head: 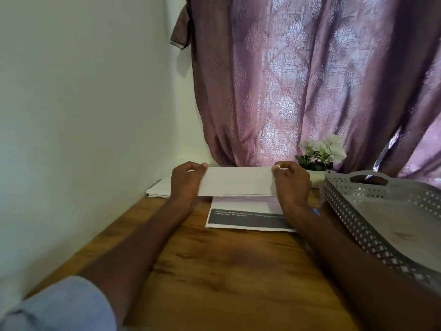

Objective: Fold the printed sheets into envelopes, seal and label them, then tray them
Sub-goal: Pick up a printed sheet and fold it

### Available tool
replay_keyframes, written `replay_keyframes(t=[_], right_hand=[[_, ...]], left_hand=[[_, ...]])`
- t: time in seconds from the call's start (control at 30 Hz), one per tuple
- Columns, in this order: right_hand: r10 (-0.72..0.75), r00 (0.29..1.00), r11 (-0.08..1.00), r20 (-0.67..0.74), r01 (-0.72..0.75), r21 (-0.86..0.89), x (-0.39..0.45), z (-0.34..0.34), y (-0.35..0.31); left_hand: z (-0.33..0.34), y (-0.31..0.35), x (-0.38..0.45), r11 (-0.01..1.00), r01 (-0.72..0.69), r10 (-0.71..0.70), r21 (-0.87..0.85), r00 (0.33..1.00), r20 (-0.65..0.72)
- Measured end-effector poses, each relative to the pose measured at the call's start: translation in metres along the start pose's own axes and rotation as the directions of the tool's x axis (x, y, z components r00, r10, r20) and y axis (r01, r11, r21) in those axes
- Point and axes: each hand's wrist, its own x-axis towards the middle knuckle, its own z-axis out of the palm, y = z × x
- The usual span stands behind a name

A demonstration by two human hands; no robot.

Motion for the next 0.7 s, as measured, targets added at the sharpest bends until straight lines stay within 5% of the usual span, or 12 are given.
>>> replay_keyframes(t=[0.23,0.37,0.6,0.7], right_hand=[[-0.091,0.996,0.995,0.016,0.092,-0.048,-0.037,-0.018,-0.019],[-0.147,0.986,0.976,0.074,0.157,-0.150,-0.069,-0.049,-0.039],[-0.035,0.938,0.906,0.346,0.176,-0.385,-0.127,-0.111,-0.029],[-0.111,0.898,0.796,0.426,0.337,-0.504,-0.141,-0.123,-0.025]], left_hand=[[-0.019,0.002,-0.026,0.987,-0.031,0.042,0.160,0.997,-0.072],[-0.036,0.011,-0.066,0.878,-0.142,0.189,0.458,0.980,-0.059],[-0.060,0.019,-0.136,0.650,-0.372,0.394,0.662,0.911,0.125],[-0.059,0.032,-0.168,0.570,-0.508,0.418,0.646,0.856,0.304]])
